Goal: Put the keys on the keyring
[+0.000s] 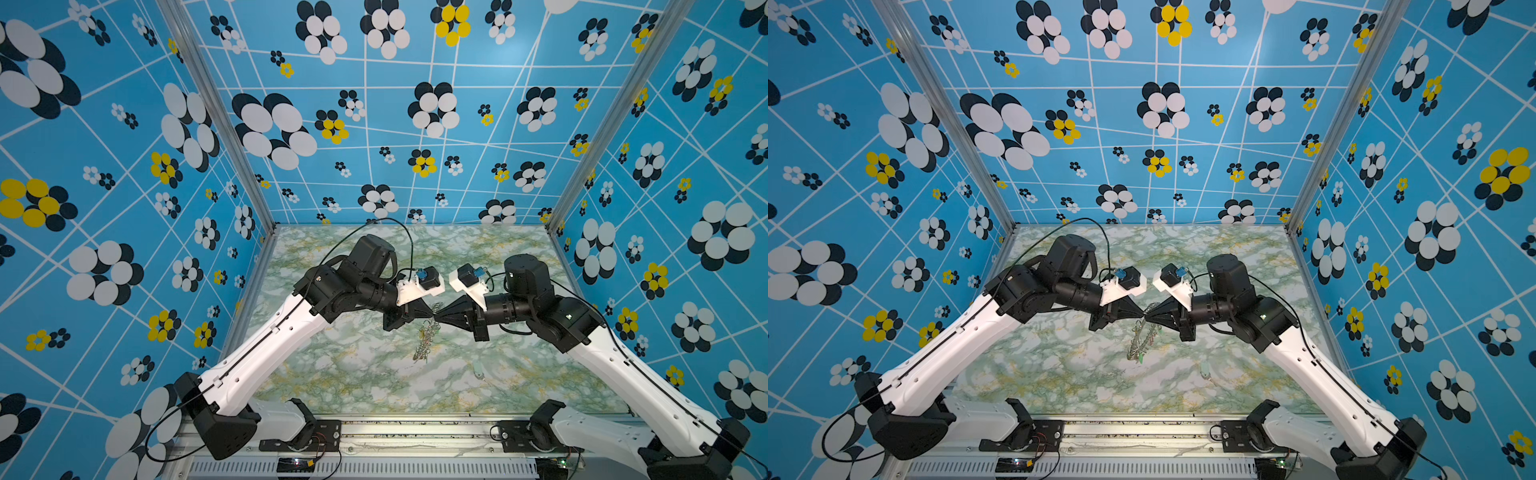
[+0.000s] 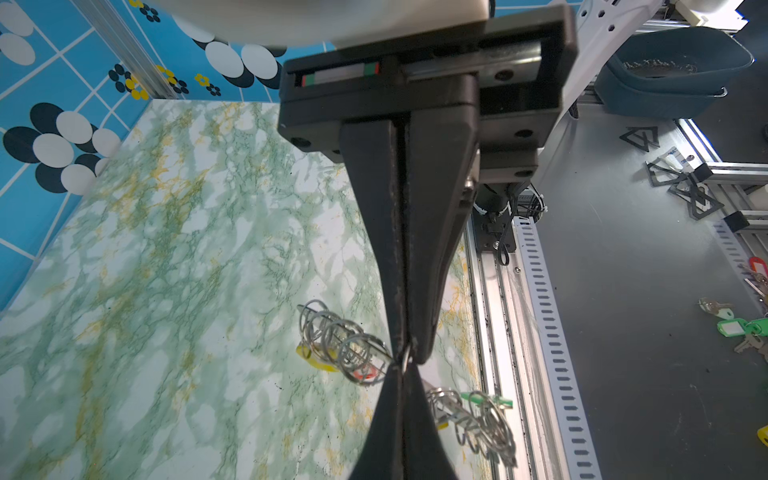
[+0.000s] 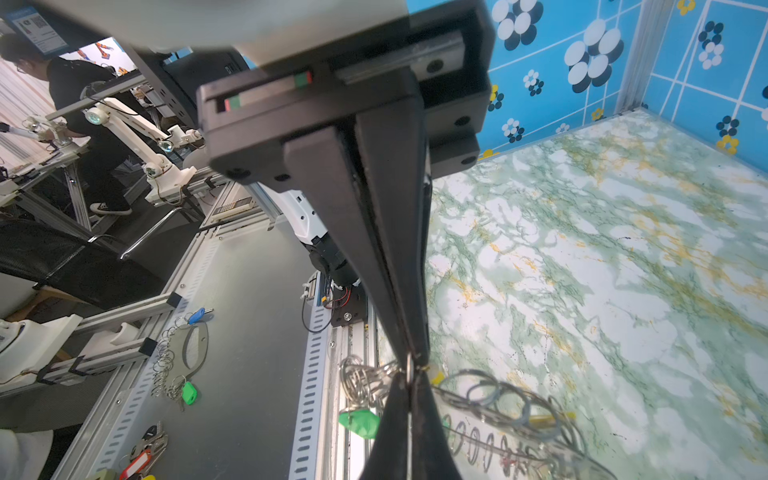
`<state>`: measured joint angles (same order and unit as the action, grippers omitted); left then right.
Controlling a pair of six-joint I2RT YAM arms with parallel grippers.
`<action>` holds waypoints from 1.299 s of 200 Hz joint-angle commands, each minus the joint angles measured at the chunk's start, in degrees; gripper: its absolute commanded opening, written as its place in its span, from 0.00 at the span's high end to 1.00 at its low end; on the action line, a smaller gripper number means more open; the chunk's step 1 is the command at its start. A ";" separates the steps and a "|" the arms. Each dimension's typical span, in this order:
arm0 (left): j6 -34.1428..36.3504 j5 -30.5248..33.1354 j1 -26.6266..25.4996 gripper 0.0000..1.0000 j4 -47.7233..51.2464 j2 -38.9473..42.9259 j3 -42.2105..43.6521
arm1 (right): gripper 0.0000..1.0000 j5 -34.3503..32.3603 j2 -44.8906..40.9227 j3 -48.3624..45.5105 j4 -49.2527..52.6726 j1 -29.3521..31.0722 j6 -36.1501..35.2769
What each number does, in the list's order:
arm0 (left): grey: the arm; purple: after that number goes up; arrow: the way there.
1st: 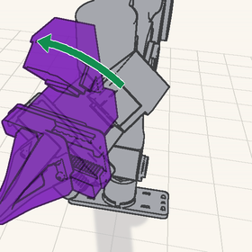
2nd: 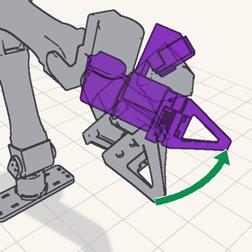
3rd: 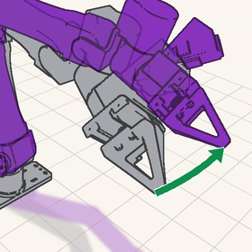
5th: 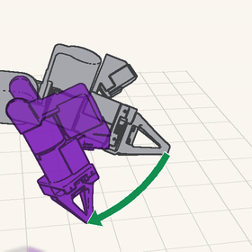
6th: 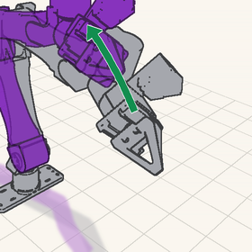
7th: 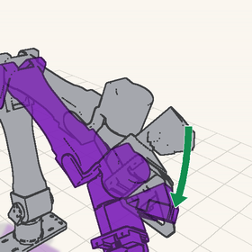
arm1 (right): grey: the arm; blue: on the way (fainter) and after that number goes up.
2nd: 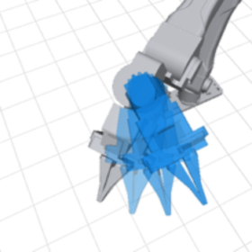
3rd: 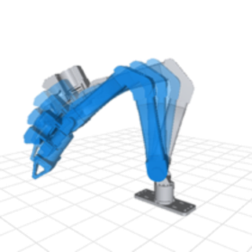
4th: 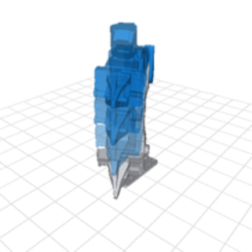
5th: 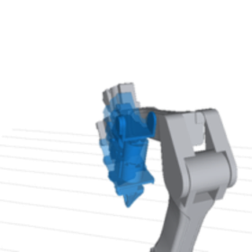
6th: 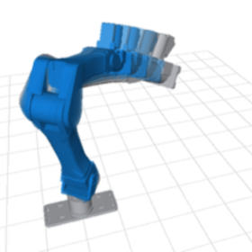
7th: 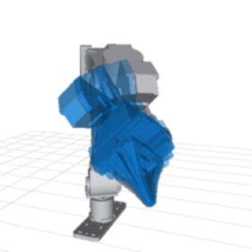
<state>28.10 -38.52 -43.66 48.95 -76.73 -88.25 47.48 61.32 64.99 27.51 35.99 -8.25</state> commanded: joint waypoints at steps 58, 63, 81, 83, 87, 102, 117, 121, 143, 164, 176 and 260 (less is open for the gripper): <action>-5.12 1.13 -0.94 0.99 -9.54 4.31 3.85 | 1.00 0.45 -2.60 -4.97 -14.84 0.22 10.13; -5.58 1.14 -0.87 0.97 -10.19 4.69 4.25 | 1.00 0.52 -2.66 -5.05 -15.34 0.22 10.50; -6.68 1.30 -0.81 0.94 -11.54 5.61 5.33 | 1.00 0.68 -2.79 -4.84 -15.94 0.22 11.17; -6.77 1.33 -0.86 0.94 -11.58 5.69 5.40 | 1.00 0.77 -2.79 -4.87 -15.98 0.22 11.22; -6.89 1.38 -0.82 0.94 -11.74 5.86 5.51 | 1.00 0.84 -2.77 -4.84 -16.09 0.22 11.41; -7.09 1.61 -0.73 0.91 -11.95 6.22 5.84 | 1.00 0.99 -2.95 -4.69 -16.26 0.22 11.57; -7.18 1.90 -0.63 0.87 -12.08 6.46 6.13 | 1.00 1.08 -3.07 -4.50 -16.34 0.22 11.80; -7.18 2.01 -0.55 0.86 -12.12 6.45 6.16 | 1.00 1.06 -3.21 -4.46 -16.34 0.22 11.85; -7.27 2.25 -0.37 0.75 -12.30 6.64 6.31 | 1.00 1.29 -3.46 -4.22 -16.43 0.22 12.12; -7.88 2.79 0.11 0.58 -12.71 6.96 6.42 | 1.00 0.76 -3.75 -4.00 -16.09 0.20 12.12; -9.32 3.59 0.74 0.49 -13.98 7.74 6.95 | 1.00 0.03 -4.23 -4.31 -16.19 0.14 11.96; -24.58 3.34 2.97 0.48 -30.54 16.03 16.32 | 1.00 -1.10 -6.72 -7.89 -28.78 -1.87 19.31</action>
<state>9.45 -34.24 -40.93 24.80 -62.00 -73.63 46.98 56.16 58.15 6.83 35.14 7.35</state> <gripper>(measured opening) 0.551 0.044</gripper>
